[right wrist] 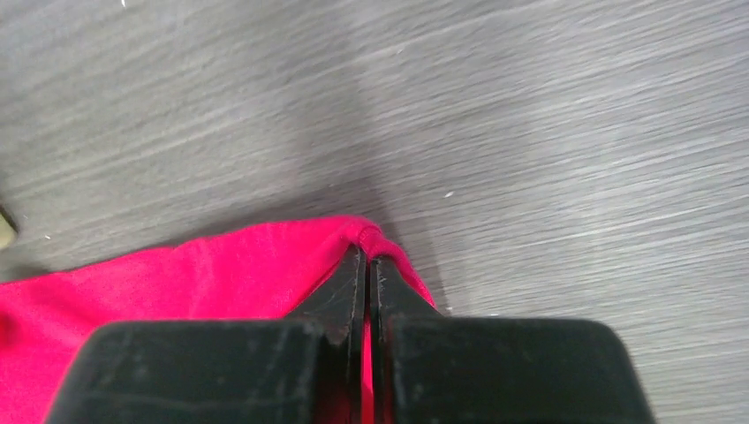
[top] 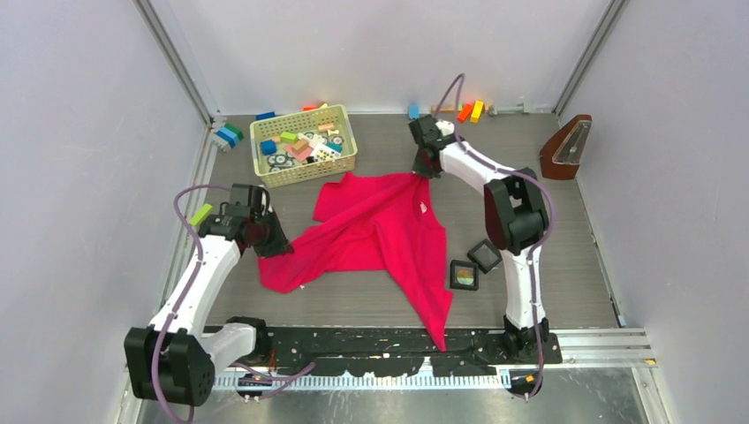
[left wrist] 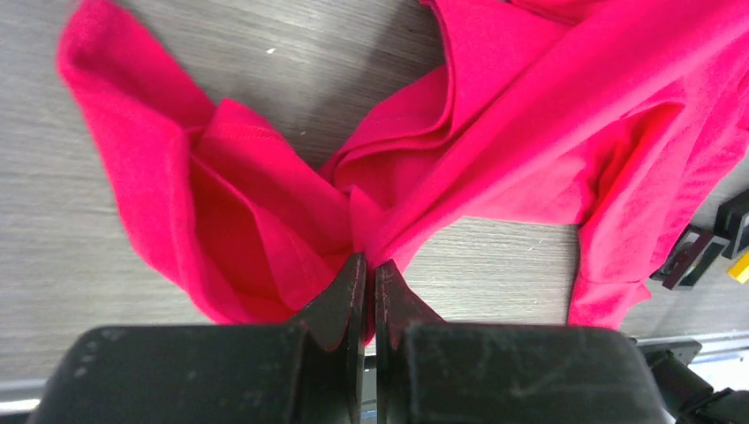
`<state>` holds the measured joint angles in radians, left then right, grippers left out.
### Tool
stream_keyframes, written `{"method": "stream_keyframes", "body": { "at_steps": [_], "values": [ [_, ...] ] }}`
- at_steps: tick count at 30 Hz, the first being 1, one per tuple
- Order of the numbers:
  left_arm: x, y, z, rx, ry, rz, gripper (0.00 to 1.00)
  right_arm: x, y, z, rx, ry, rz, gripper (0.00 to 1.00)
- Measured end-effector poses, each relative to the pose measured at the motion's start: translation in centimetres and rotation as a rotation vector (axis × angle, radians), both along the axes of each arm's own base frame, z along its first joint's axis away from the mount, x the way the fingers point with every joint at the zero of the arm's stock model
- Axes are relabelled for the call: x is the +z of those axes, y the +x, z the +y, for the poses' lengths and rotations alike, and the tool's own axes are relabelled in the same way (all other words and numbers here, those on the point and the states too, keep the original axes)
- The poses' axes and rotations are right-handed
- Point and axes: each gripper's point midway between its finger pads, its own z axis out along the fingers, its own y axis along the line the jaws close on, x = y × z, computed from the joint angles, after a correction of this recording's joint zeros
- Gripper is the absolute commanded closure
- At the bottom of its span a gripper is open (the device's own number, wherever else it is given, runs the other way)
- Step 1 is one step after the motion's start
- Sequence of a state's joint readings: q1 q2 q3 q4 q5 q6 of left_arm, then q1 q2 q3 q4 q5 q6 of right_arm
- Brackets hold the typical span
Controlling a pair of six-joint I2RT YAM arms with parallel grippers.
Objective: Remove the brooch from the garment
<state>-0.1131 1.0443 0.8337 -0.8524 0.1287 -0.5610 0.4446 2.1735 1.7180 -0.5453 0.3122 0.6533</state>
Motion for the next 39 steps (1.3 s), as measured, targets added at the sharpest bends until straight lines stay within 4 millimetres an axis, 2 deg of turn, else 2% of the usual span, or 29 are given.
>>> {"method": "stream_keyframes", "body": {
  "at_steps": [3, 7, 11, 14, 16, 18, 20, 21, 23, 24, 27, 29, 32, 34, 39],
  "values": [
    [-0.7, 0.7, -0.9, -0.038, -0.032, 0.022, 1.0, 1.8, 0.7, -2.1, -0.026, 0.036, -0.011, 1.0],
    [-0.4, 2.2, -0.9, -0.076, -0.013, 0.039, 1.0, 4.6, 0.9, -2.3, 0.001, 0.078, -0.046, 1.0],
    [3.5, 5.1, 0.0, -0.107, 0.065, -0.057, 1.0, 8.0, 0.7, -1.5, 0.057, 0.125, -0.099, 1.0],
    [9.0, 7.6, 1.5, -0.098, 0.161, -0.189, 1.0, 11.9, 0.4, -1.1, 0.097, 0.166, -0.161, 1.0],
    [13.6, 9.1, 2.8, -0.068, 0.233, -0.283, 1.0, 15.5, 0.5, -0.7, 0.124, 0.199, -0.228, 1.0],
    [17.9, 10.2, 3.9, -0.032, 0.289, -0.369, 1.0, 20.3, 0.6, -0.5, 0.147, 0.232, -0.325, 1.0],
    [23.0, 10.8, 5.0, 0.022, 0.334, -0.484, 1.0, 26.4, -0.2, -0.8, 0.162, 0.267, -0.453, 1.0],
    [24.7, 10.8, 5.3, 0.04, 0.347, -0.524, 1.0, 29.0, -0.8, -1.0, 0.165, 0.282, -0.509, 1.0],
    [27.8, 10.2, 6.0, 0.076, 0.367, -0.601, 1.0, 34.7, -2.8, -1.8, 0.174, 0.316, -0.636, 1.0],
    [29.3, 9.8, 6.3, 0.092, 0.375, -0.639, 1.0, 38.2, -4.3, -2.3, 0.18, 0.34, -0.716, 1.0],
    [32.6, 8.3, 6.8, 0.125, 0.377, -0.729, 1.0, 46.1, -9.0, -3.5, 0.211, 0.409, -0.902, 1.0],
    [34.4, 7.2, 6.8, 0.136, 0.371, -0.783, 1.0, 49.8, -12.2, -4.0, 0.246, 0.454, -0.989, 1.0],
    [36.1, 5.0, 7.0, 0.149, 0.358, -0.846, 1.0, 52.4, -15.9, -4.3, 0.301, 0.502, -1.051, 1.0],
    [36.8, 3.5, 7.0, 0.148, 0.344, -0.888, 1.0, 52.7, -17.4, -4.3, 0.33, 0.518, -1.057, 1.0],
    [36.9, 0.9, 5.9, 0.089, 0.29, -0.932, 1.0, 52.1, -18.4, -4.4, 0.347, 0.524, -1.038, 0.99]
  ]
}}
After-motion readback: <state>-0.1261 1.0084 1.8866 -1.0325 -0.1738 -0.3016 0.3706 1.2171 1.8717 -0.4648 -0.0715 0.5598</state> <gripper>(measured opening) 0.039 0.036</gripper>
